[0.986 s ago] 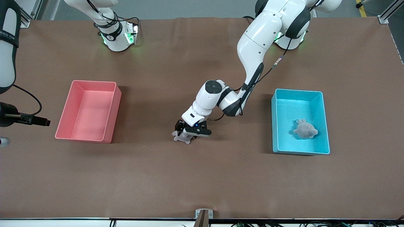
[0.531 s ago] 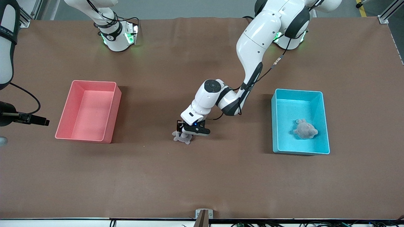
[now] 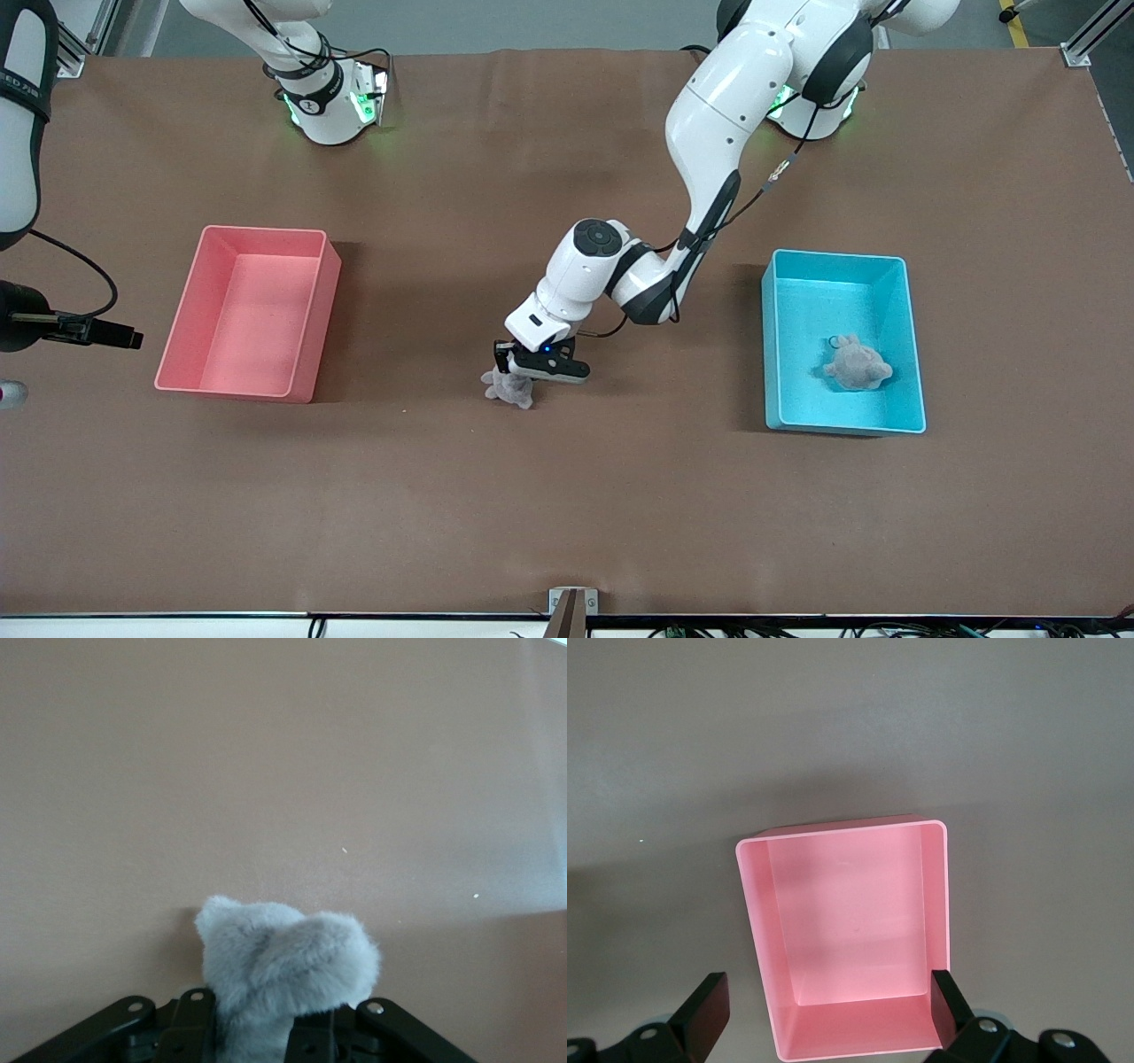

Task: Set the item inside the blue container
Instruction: 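Carry the second plush over the cyan tray with the left gripper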

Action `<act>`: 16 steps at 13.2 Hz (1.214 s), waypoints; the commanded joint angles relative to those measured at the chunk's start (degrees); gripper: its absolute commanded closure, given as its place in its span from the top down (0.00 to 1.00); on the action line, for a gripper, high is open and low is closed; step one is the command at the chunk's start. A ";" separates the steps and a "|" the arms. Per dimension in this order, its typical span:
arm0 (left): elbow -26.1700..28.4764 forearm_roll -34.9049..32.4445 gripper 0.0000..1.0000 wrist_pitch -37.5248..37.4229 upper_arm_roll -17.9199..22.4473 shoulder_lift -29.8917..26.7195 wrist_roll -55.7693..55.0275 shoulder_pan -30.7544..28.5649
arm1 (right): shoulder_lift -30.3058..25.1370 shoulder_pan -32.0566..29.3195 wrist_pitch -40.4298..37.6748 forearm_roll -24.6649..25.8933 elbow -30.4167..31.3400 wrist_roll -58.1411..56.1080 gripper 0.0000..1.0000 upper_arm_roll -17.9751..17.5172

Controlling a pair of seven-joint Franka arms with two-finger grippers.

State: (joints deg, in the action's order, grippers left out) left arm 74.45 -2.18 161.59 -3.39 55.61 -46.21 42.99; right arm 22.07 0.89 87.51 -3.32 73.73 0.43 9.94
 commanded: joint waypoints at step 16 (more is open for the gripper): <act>35.22 -0.37 0.24 -46.63 0.41 -45.85 46.55 -27.33 | -19.95 -0.10 -1.47 0.68 15.12 -0.34 1.00 -0.01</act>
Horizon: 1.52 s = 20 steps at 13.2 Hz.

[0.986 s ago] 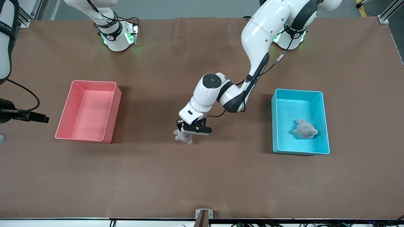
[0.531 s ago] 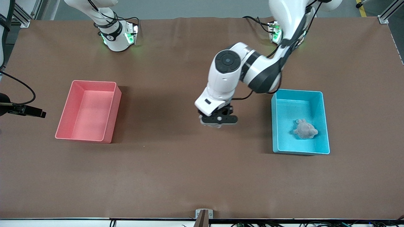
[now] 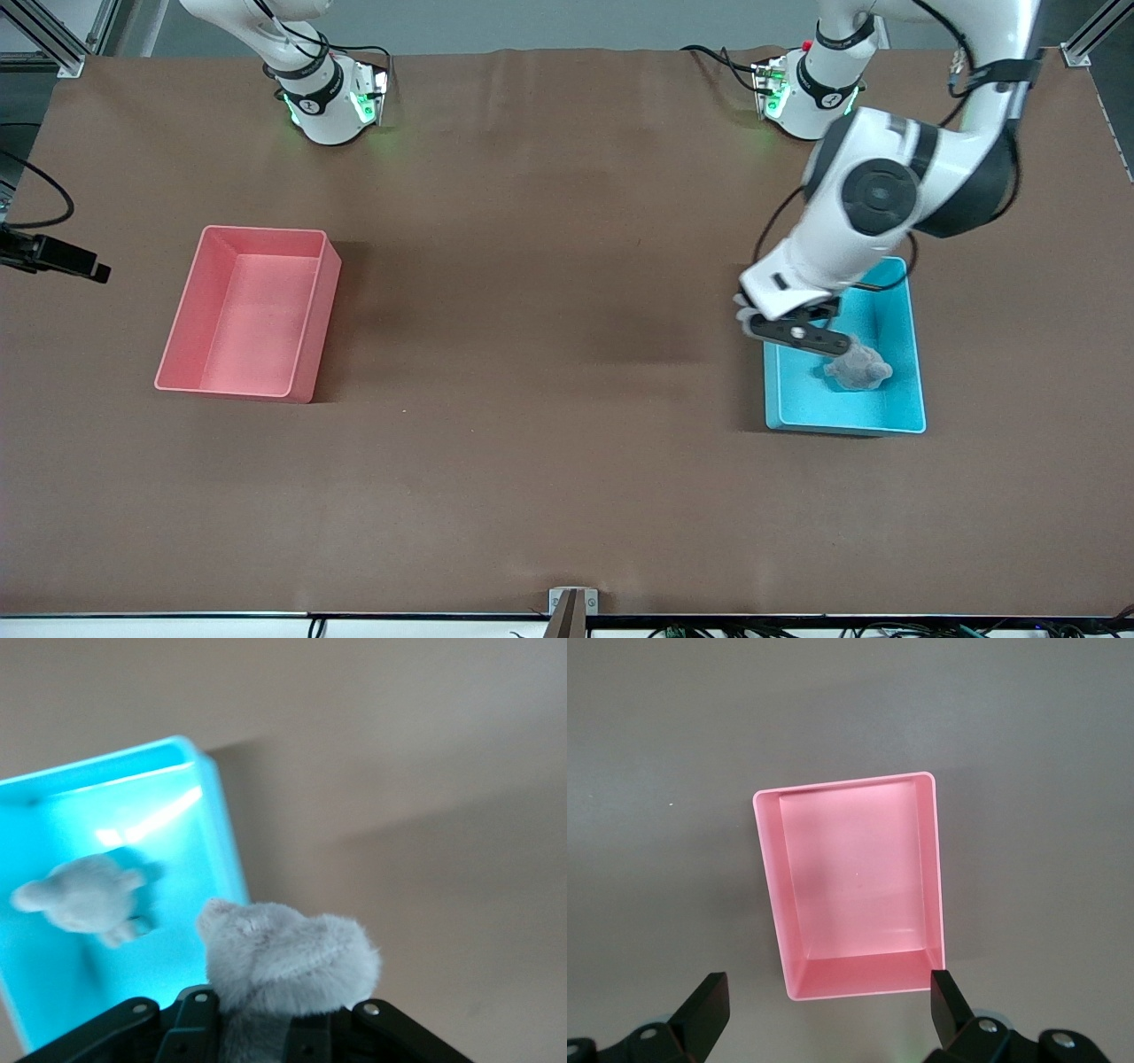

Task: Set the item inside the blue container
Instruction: 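Carry the second plush over the cyan tray with the left gripper, then lower the second plush into the cyan tray and open the left gripper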

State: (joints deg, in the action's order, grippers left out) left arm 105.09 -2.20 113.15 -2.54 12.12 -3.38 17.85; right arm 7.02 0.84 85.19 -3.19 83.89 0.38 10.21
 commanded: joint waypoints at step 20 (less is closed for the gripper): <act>12.33 -3.52 0.32 14.29 -0.45 9.05 12.44 -11.34 | -9.31 2.06 -0.72 4.42 5.32 -0.90 1.00 -0.36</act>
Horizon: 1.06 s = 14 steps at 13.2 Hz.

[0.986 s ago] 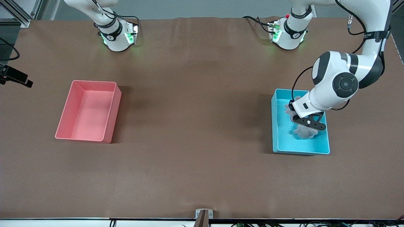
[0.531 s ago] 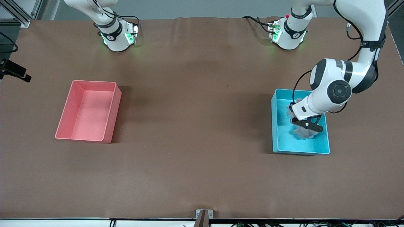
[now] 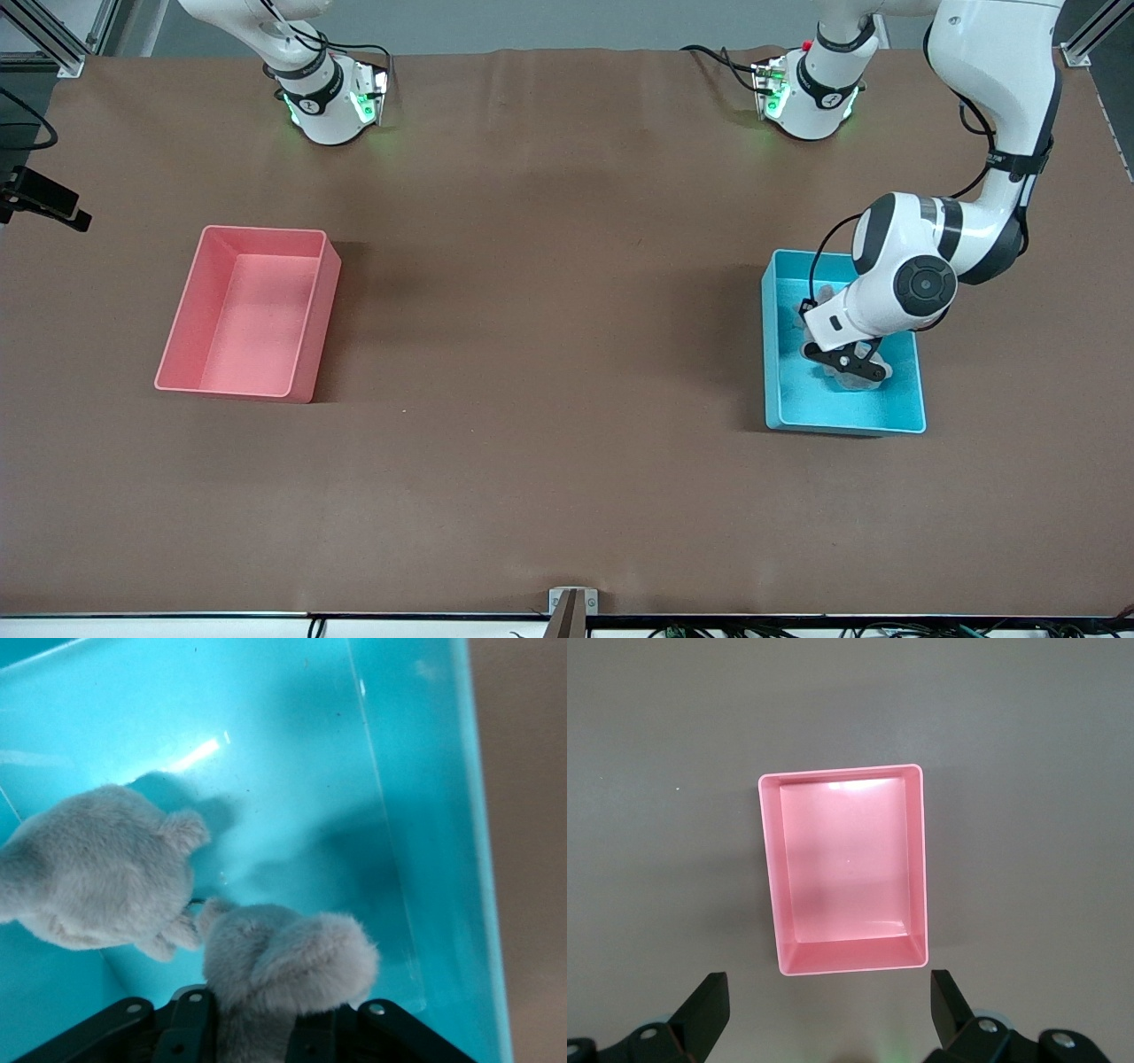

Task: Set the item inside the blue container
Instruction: 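Lower the second plush into the cyan tray and open the left gripper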

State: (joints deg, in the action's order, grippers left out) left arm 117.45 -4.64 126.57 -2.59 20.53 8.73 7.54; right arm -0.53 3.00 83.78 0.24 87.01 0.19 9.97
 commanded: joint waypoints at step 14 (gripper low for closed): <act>-0.29 -0.37 1.00 -7.65 -0.57 -10.58 -0.47 -1.74 | -2.81 -8.62 -1.43 0.46 2.55 -3.35 1.00 -6.88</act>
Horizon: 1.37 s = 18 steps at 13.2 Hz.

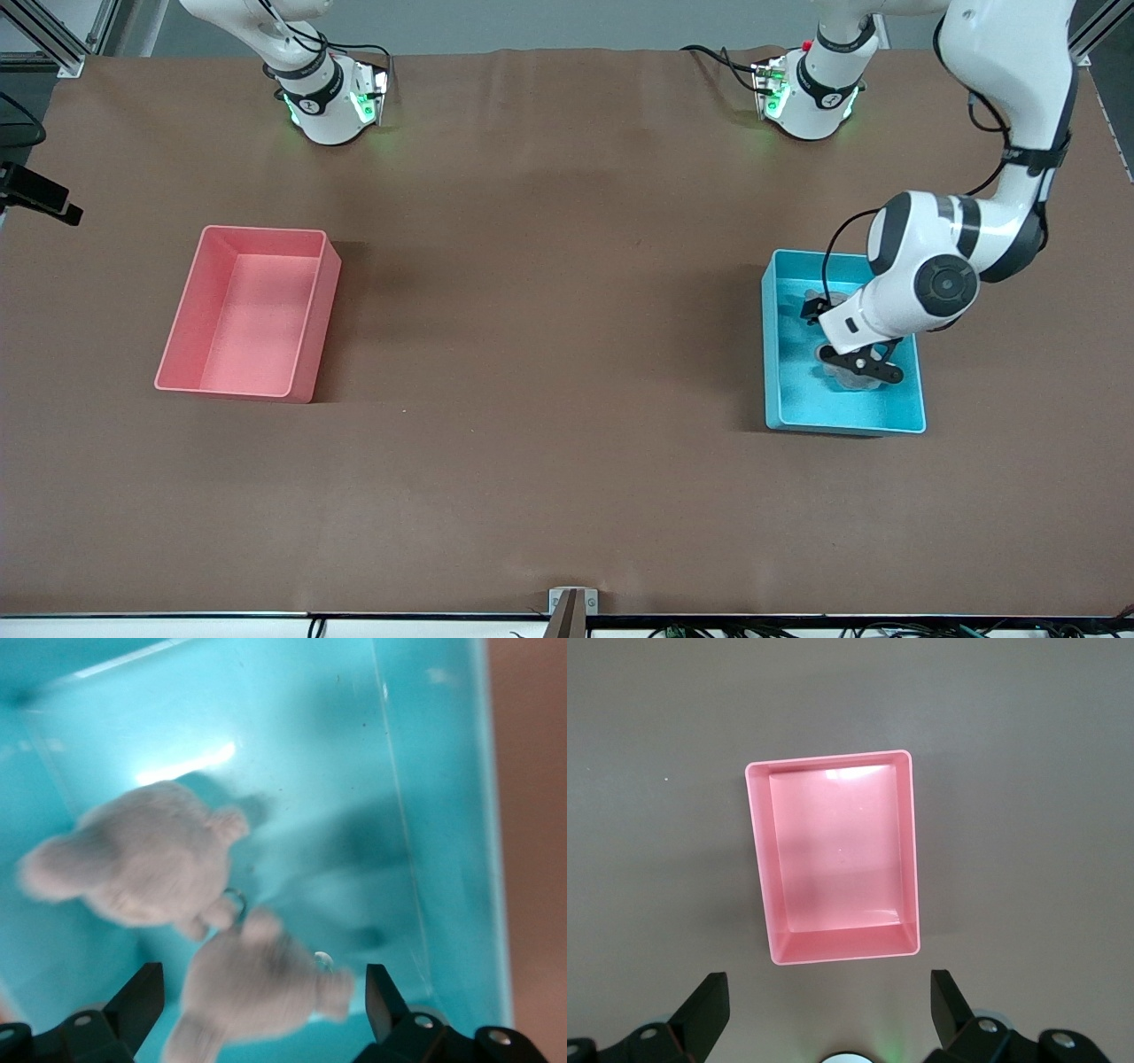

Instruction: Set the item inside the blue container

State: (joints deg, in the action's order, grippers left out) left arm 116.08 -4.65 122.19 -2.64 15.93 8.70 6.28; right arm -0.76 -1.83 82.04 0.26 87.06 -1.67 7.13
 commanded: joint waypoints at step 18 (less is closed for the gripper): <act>-20.09 4.03 1.00 -29.47 0.01 -20.94 -4.49 -7.32 | -2.58 2.89 0.41 0.62 2.42 -1.06 1.00 0.70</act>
State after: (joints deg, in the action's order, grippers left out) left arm 100.52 -1.64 94.46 -2.38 -5.99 4.58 0.84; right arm -1.21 0.39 82.18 0.26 87.25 -2.62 7.36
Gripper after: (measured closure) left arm 0.000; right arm 0.000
